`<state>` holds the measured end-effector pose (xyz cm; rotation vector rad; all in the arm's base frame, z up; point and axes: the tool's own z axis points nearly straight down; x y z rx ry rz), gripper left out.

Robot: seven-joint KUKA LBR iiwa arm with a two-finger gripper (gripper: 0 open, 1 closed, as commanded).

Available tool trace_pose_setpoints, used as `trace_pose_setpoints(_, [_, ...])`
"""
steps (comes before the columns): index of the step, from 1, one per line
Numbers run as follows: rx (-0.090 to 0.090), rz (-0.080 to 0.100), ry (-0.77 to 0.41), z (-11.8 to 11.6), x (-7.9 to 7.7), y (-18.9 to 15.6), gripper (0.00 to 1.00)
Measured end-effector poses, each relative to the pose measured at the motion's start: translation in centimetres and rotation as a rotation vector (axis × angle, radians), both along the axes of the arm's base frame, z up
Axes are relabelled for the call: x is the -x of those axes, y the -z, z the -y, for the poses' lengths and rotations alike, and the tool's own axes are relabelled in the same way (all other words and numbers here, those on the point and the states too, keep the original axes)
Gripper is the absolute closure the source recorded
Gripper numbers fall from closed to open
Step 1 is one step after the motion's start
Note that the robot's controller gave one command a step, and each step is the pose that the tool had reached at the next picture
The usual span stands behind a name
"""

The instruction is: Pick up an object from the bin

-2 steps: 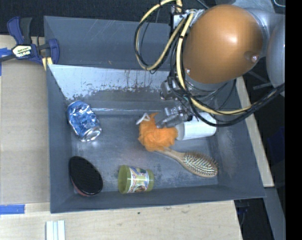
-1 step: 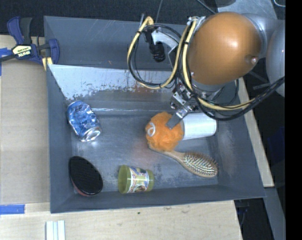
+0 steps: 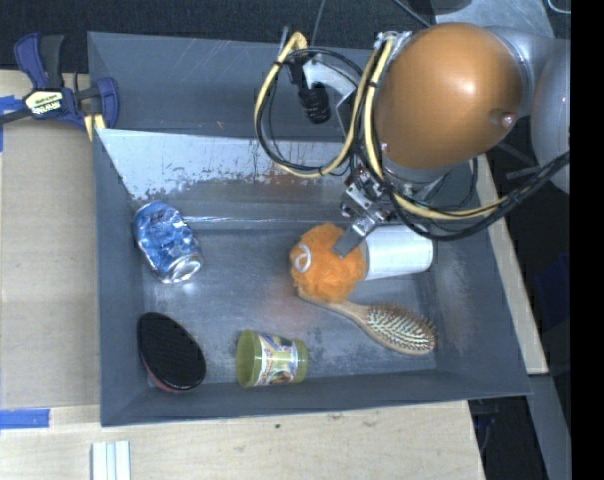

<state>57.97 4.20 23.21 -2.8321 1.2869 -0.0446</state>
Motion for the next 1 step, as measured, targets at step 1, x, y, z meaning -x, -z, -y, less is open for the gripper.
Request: trace_pose_setpoints(1, [0.004, 0.002, -0.136, 3.14, -2.3, 1.95, 1.0])
